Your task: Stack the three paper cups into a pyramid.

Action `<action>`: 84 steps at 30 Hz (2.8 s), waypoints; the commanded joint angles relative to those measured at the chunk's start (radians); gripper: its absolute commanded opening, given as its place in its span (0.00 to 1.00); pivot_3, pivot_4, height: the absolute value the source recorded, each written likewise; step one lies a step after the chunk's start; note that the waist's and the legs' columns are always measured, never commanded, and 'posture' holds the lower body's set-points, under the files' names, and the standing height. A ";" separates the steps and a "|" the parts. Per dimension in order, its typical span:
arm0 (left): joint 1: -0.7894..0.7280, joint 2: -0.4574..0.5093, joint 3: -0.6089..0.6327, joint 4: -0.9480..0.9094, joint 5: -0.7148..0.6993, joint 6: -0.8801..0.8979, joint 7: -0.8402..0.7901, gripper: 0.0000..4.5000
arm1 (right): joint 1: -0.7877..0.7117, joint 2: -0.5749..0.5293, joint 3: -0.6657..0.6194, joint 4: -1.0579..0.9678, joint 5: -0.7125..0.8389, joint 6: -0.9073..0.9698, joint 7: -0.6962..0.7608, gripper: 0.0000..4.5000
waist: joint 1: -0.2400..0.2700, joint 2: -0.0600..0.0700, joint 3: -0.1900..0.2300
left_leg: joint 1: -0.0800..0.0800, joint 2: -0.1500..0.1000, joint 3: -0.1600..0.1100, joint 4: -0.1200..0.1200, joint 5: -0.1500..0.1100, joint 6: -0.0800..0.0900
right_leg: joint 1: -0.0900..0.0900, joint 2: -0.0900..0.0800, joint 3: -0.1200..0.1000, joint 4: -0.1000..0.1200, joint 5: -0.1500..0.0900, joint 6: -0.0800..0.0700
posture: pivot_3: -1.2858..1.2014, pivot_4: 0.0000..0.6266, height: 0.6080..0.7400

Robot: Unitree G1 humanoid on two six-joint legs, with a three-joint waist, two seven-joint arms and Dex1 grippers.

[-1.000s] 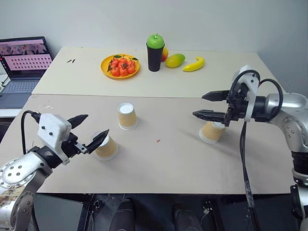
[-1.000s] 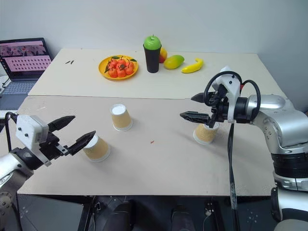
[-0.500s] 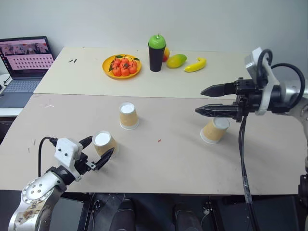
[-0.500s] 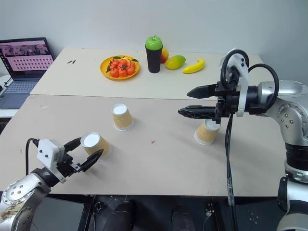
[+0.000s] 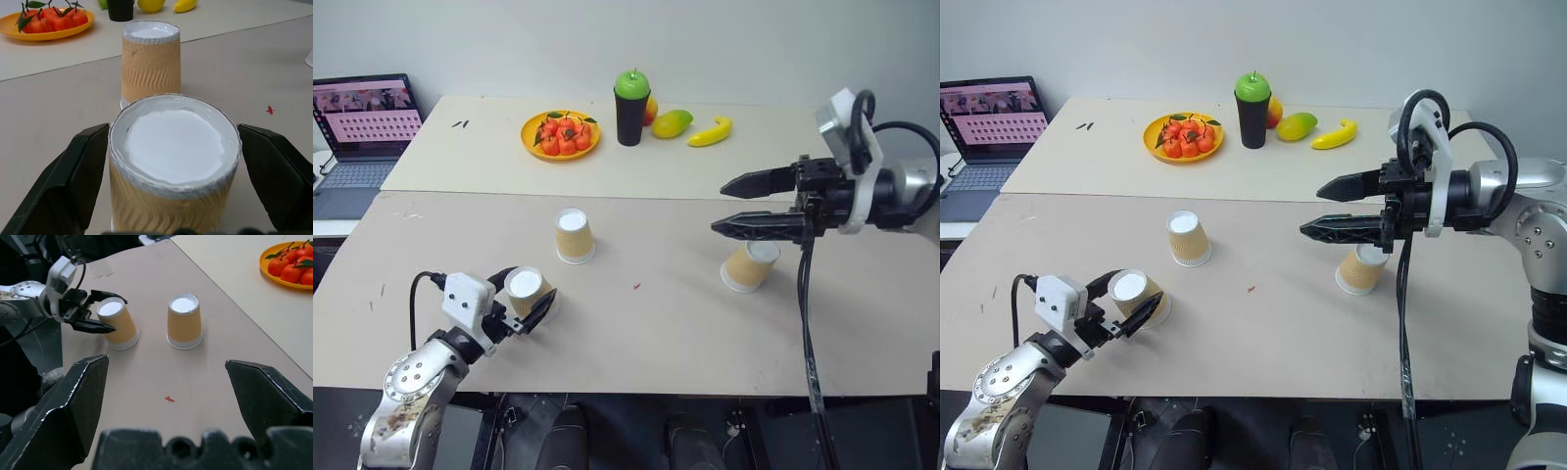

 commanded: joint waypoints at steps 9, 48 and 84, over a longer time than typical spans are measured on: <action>-0.027 0.012 -0.031 -0.027 -0.005 0.010 0.007 0.97 | 0.023 -0.044 -0.071 -0.026 0.016 -0.019 0.013 1.00 | -0.003 0.000 0.000 | 0.000 0.000 0.000 0.001 0.000 0.000 | 0.000 0.000 0.000 0.003 0.000 0.000 | 0.52 0.24 0.96; -0.756 -0.070 -0.494 0.420 0.012 0.109 -0.423 0.71 | 0.204 -0.053 -0.326 -0.251 0.201 0.122 -0.267 1.00 | 0.004 0.000 0.000 | -0.001 -0.001 -0.002 0.006 0.000 0.001 | 0.000 0.000 0.000 0.007 -0.001 0.001 | 0.52 0.24 0.96; -1.023 -0.202 -0.294 0.430 -0.013 0.194 -0.276 0.98 | 0.232 -0.081 -0.302 -0.243 0.279 0.051 -0.366 1.00 | -0.004 0.001 0.000 | -0.002 -0.001 -0.002 0.007 0.000 0.001 | 0.000 0.000 0.000 0.008 -0.001 0.002 | 0.52 0.24 0.96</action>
